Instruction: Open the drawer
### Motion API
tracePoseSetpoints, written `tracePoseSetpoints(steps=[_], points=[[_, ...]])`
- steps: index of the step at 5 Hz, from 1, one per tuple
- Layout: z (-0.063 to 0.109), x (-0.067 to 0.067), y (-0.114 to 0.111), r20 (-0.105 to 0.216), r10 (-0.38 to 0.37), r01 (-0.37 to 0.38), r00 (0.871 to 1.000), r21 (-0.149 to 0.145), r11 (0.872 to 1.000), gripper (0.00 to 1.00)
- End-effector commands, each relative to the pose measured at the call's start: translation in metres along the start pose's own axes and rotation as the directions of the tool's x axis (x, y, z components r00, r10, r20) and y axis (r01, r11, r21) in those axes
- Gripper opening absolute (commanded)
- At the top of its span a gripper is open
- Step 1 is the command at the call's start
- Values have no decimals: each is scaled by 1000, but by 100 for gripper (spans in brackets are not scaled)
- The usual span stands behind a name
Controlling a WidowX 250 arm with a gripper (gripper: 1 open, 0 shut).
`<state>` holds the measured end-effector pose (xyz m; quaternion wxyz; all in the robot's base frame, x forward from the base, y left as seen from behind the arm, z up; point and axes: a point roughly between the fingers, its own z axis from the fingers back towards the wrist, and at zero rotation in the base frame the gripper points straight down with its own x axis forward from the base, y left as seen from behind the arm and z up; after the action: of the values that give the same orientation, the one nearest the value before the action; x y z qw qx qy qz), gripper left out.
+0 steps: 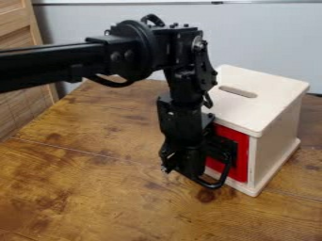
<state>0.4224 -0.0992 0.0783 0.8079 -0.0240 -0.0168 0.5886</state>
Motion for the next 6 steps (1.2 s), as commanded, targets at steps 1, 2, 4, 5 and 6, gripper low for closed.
tracePoseSetpoints(steps=[1, 2, 4, 5, 6], points=[[31, -2, 2, 21, -5, 6, 1000, -64, 998, 0], [33, -1, 7, 26, 1, 1, 1000, -62, 998, 0], [38, 3, 19, 33, 21, -19, 999, -61, 998, 0], [43, 4, 25, 34, 28, -26, 999, -62, 998, 0], [46, 5, 31, 35, 38, -35, 999, -63, 997, 0]])
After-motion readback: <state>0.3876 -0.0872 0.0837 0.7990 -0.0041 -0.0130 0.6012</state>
